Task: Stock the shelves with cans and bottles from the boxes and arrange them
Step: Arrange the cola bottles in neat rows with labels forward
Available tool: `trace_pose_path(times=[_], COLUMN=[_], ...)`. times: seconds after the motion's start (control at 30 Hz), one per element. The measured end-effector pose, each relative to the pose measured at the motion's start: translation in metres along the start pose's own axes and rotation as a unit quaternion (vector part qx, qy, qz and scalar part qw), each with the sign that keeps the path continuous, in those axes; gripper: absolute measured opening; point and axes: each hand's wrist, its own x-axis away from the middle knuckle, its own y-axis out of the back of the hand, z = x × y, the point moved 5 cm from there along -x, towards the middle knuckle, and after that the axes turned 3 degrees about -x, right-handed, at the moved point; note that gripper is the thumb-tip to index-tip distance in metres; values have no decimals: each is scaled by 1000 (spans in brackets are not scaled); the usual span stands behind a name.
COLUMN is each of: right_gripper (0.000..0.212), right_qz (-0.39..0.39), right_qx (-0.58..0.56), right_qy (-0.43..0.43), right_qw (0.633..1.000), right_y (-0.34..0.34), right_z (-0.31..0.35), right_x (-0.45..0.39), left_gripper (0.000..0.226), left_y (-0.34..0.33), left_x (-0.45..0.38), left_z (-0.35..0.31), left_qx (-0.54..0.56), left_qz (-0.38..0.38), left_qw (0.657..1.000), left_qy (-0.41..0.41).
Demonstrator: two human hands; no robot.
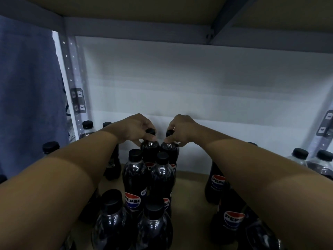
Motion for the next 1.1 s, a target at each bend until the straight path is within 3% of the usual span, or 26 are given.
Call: trace_pose_path(times=[0.17,0.6,0.9,1.1], right_gripper=[37,34,45,46], right_qz=[7,-6,-54,-51], right_qx=[33,-84,-65,-69], right_qy=[0,10,24,11], right_qw=[999,996,996,996], right_y=[3,-11,-16,-16], right_z=[2,6,16,17], right_x=[3,4,-1,-1], left_gripper=[24,16,20,19], left_y=[-3,5,12,13], left_x=[0,10,7,8], left_z=[1,11,21,21], left_qx=[17,-1,-20,-8], left_qz=[15,37,-8,17], left_qw=[1000,999,999,999], left_qy=[-16,-38,-47,-40])
